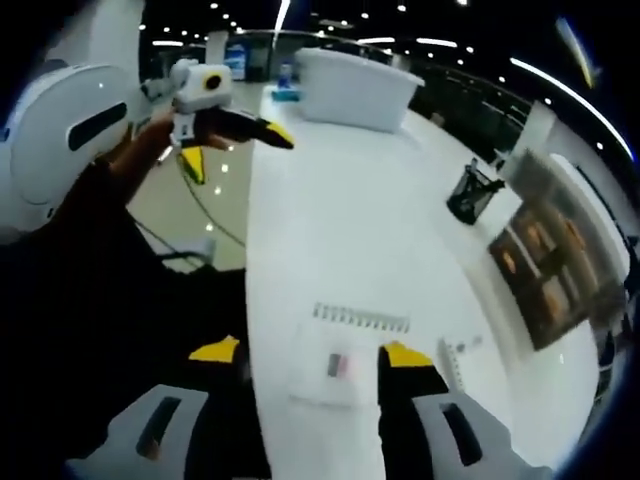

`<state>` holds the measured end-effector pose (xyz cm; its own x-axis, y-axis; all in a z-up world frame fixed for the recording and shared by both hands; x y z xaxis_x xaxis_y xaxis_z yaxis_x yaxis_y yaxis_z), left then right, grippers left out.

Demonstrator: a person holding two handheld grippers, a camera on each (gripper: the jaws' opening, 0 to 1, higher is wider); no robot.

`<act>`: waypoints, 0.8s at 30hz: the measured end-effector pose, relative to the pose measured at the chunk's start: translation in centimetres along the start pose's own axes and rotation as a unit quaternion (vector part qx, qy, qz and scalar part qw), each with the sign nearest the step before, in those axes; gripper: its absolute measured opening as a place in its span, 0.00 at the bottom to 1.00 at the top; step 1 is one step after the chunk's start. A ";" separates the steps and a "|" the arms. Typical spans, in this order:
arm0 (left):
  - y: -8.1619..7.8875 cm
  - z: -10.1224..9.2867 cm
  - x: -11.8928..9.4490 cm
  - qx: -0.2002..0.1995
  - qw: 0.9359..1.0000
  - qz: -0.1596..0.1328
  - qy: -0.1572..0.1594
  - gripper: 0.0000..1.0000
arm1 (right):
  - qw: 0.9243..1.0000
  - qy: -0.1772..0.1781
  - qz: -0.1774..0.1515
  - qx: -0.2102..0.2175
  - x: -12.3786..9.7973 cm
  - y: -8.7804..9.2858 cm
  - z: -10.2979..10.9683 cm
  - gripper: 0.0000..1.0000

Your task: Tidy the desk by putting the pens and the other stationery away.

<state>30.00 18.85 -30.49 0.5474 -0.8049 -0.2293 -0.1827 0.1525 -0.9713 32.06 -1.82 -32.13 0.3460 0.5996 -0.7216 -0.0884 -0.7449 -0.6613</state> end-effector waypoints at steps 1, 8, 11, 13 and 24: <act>0.0 0.0 0.1 0.000 1.000 0.000 0.001 0.81 | 1.000 0.003 -0.004 0.006 -0.2 0.1 -0.1 0.52; -0.1 -0.1 0.7 0.001 1.000 0.003 0.008 0.81 | 0.996 0.037 -0.065 0.054 -1.6 0.5 -0.2 0.57; -0.2 0.0 0.8 0.000 1.000 0.002 0.009 0.81 | 0.991 0.052 -0.094 0.083 -2.3 0.6 -0.1 0.60; -0.2 0.0 1.0 0.000 1.000 0.005 0.010 0.81 | 0.987 0.065 -0.112 0.096 -2.8 0.8 -0.2 0.60; -0.6 0.0 2.7 0.017 0.999 0.024 0.026 0.78 | 0.964 0.135 -0.168 0.153 -4.0 3.5 -0.3 0.62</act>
Point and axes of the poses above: the point that each gripper's makers call its tool centre point, and the gripper's own axes: x roughly forward along the fingers, z roughly to its left, y roughly out of its underside, the point moved 1 cm from there along -x, roughly backward along the fingers, and after that the axes turned 7 degrees about y, right-handed, at the moved point
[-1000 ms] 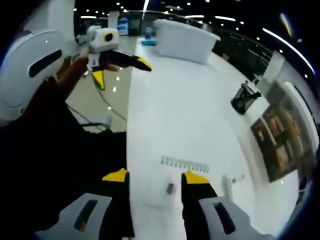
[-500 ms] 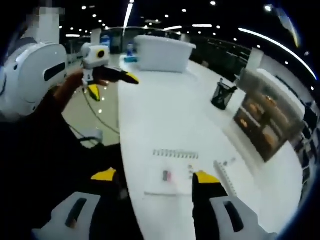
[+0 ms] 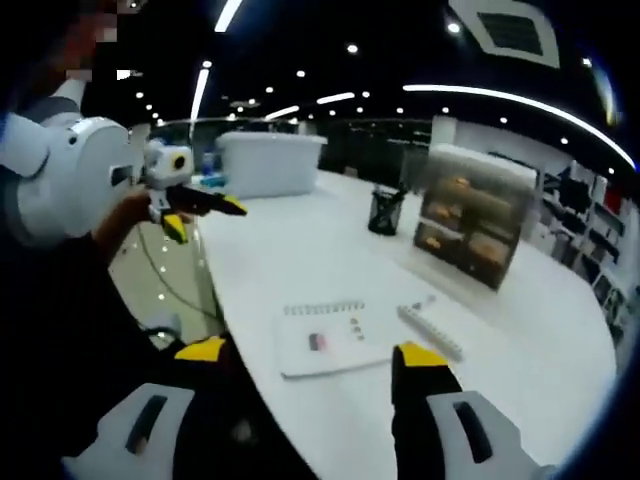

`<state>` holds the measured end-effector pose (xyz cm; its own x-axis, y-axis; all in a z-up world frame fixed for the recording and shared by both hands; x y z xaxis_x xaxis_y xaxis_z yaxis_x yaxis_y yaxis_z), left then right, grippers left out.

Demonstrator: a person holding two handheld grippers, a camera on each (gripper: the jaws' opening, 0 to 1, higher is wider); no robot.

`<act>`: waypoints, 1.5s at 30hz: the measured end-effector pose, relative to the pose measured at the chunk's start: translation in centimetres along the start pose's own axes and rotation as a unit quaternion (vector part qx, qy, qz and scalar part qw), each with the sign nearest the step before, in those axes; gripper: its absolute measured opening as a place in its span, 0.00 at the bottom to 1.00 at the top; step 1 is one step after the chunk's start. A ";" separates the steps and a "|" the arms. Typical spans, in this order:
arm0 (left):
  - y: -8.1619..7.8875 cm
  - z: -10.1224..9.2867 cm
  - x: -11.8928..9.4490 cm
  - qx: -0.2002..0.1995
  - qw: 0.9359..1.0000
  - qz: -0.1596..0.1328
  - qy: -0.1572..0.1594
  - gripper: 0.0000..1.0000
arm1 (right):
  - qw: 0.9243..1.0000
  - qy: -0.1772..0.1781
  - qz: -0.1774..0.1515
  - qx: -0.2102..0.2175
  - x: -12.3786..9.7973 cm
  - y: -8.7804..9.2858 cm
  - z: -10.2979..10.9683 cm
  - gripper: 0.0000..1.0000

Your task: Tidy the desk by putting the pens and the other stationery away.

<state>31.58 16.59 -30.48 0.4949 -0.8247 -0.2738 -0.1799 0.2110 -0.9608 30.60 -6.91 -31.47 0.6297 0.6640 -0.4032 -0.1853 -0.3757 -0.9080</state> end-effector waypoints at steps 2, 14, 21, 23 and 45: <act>0.0 0.0 0.6 0.007 1.000 0.008 0.004 0.78 | 1.000 0.006 -0.005 0.006 -0.1 0.4 0.1 0.62; -1.2 0.0 3.3 0.053 0.997 0.051 0.034 0.73 | 0.998 0.035 -0.033 0.038 -1.6 0.9 -0.8 0.62; -1.0 -0.4 5.3 0.067 0.993 0.071 0.060 0.64 | 0.997 0.047 -0.039 0.042 -2.3 1.0 -1.2 0.62; -0.8 -0.5 5.9 0.074 0.992 0.079 0.066 0.60 | 0.997 0.049 -0.040 0.045 -2.5 1.1 -1.3 0.62; 1.3 -1.0 11.2 0.117 0.980 0.110 0.116 0.38 | 0.995 0.060 -0.045 0.070 -3.3 2.0 -1.8 0.61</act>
Point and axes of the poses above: the point that each gripper's makers call its tool centre point, and the gripper's own axes: x roughly forward along the fingers, z roughly to its left, y roughly out of its underside, the point moved 1 cm from there along -x, roughly backward along the fingers, and after that the axes turned 7 degrees about y, right-handed, at the moved point
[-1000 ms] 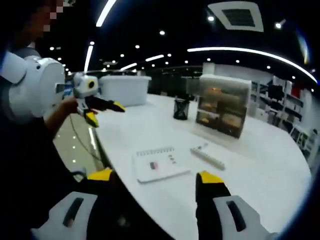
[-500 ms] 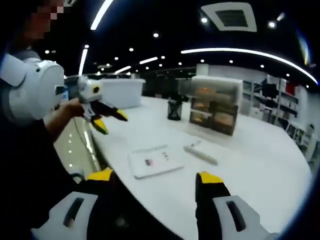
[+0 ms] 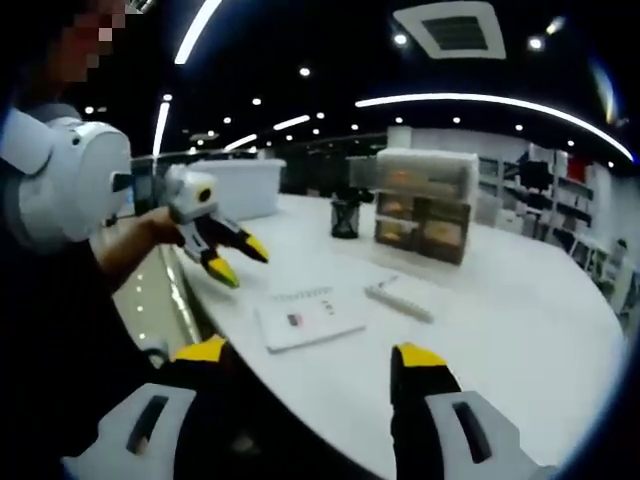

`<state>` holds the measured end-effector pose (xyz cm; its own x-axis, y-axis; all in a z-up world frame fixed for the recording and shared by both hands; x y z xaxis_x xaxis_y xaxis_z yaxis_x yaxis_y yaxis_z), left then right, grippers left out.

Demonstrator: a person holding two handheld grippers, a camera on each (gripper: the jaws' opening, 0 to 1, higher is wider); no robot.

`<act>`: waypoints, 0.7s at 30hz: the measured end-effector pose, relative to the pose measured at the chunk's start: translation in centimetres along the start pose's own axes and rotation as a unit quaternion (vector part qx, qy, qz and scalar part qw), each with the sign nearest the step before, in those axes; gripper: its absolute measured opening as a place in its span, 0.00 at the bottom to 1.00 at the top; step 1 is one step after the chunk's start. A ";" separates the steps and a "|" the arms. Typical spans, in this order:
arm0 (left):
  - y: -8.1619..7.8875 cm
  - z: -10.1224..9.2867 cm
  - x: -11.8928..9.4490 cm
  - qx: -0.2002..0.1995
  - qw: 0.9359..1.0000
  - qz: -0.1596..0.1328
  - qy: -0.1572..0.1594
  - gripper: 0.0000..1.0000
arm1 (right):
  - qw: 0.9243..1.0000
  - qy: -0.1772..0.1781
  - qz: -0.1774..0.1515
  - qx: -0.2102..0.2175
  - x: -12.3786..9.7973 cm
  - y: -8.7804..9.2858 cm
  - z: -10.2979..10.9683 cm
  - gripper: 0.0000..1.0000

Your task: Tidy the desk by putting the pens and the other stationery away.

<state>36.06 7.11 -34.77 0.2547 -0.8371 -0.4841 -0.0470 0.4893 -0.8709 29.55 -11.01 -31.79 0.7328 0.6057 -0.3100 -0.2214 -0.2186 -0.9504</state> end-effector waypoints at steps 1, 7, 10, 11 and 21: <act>-0.1 -0.1 0.2 0.001 1.000 -0.001 0.002 0.36 | 1.000 0.000 0.000 0.001 0.0 0.0 0.0 0.61; -0.2 -0.1 0.9 0.019 1.000 -0.003 0.002 0.30 | 1.000 -0.002 -0.002 0.008 0.1 0.2 0.1 0.61; 0.0 -0.3 1.4 0.028 1.000 -0.002 0.008 0.29 | 1.000 -0.002 -0.002 0.010 0.1 0.3 0.1 0.61; 0.0 -0.5 1.5 0.031 0.999 -0.003 0.012 0.28 | 1.000 -0.001 -0.003 0.010 0.1 0.3 0.2 0.61; 0.0 -1.1 2.5 0.058 0.998 -0.008 0.014 0.23 | 1.000 -0.001 -0.006 0.016 0.2 0.4 0.2 0.61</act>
Point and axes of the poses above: the point that each gripper's makers call its tool centre point, and the gripper's own axes: x roughly forward along the fingers, z roughly to its left, y roughly out of its underside, the point moved 1 cm from there along -x, roughly backward along the fingers, and after that the axes turned 7 degrees about y, right-handed, at the moved point
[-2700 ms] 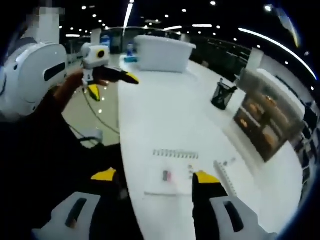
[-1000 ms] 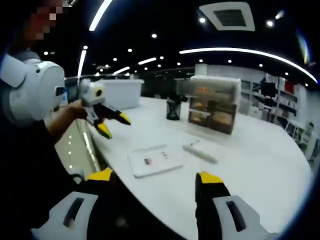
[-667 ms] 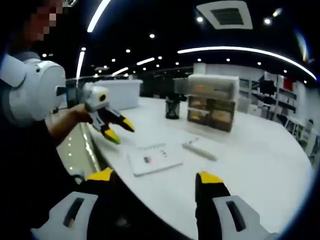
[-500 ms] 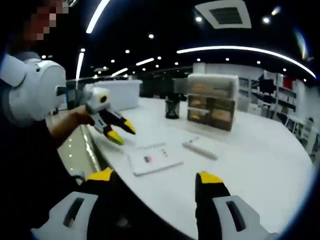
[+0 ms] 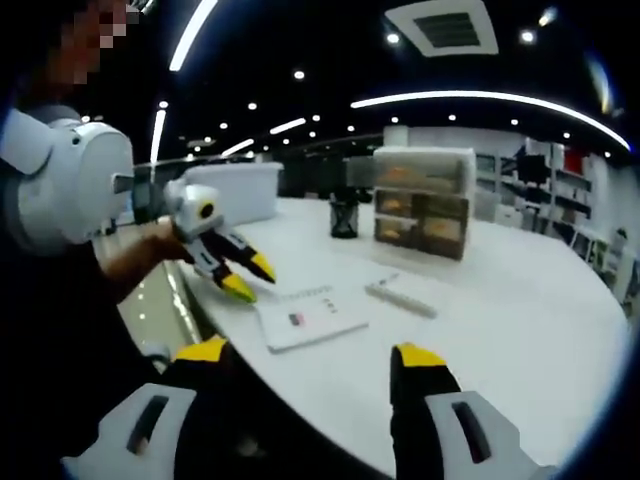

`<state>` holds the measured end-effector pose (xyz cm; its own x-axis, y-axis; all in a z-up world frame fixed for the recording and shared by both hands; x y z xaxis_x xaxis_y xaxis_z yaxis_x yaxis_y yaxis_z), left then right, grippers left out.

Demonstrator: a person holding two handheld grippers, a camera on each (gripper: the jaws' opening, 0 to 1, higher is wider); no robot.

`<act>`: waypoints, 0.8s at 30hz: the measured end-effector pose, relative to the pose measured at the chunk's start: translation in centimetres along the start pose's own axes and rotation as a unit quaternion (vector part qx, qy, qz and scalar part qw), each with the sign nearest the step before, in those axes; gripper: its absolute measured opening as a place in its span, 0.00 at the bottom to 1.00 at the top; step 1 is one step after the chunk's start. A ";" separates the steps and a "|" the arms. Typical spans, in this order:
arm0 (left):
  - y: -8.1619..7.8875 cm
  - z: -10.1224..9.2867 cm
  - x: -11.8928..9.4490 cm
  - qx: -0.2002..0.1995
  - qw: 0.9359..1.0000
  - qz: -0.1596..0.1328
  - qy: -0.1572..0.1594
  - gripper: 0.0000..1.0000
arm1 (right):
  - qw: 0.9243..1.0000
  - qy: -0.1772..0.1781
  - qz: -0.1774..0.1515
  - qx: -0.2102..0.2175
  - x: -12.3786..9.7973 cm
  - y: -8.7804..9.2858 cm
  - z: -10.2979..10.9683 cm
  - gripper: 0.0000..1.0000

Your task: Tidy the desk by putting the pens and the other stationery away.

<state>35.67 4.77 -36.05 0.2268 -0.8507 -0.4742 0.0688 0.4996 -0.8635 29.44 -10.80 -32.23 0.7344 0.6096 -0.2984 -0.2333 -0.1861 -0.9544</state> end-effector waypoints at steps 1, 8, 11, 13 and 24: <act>0.0 0.0 0.0 0.001 1.000 -0.001 -0.001 0.22 | 1.000 0.000 0.000 0.000 0.0 0.0 0.0 0.61; 0.0 -0.4 0.3 -0.002 1.000 -0.014 -0.003 0.16 | 1.000 0.002 -0.003 0.003 -0.2 0.1 0.1 0.61; 0.2 -0.6 0.5 0.002 1.000 -0.012 -0.001 0.15 | 1.000 0.002 -0.004 0.003 -0.2 0.1 0.1 0.61; 0.4 -0.7 0.6 0.003 1.000 -0.011 0.002 0.14 | 1.000 0.002 -0.004 0.004 -0.2 0.1 0.1 0.61; 0.5 -0.6 0.9 -0.005 1.000 -0.024 0.006 0.06 | 1.000 0.002 -0.006 0.008 -0.1 0.1 0.2 0.60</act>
<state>35.30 4.19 -37.03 0.2109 -0.8757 -0.4344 0.0697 0.4567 -0.8869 29.21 -10.71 -32.28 0.7395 0.6084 -0.2879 -0.2352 -0.1671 -0.9575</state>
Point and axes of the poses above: the point that each gripper's makers call its tool centre point, and the gripper's own axes: x roughly forward along the fingers, z roughly to its left, y roughly out of its underside, the point moved 1 cm from there along -x, roughly backward along the fingers, and after that the axes turned 7 degrees about y, right-handed, at the moved point
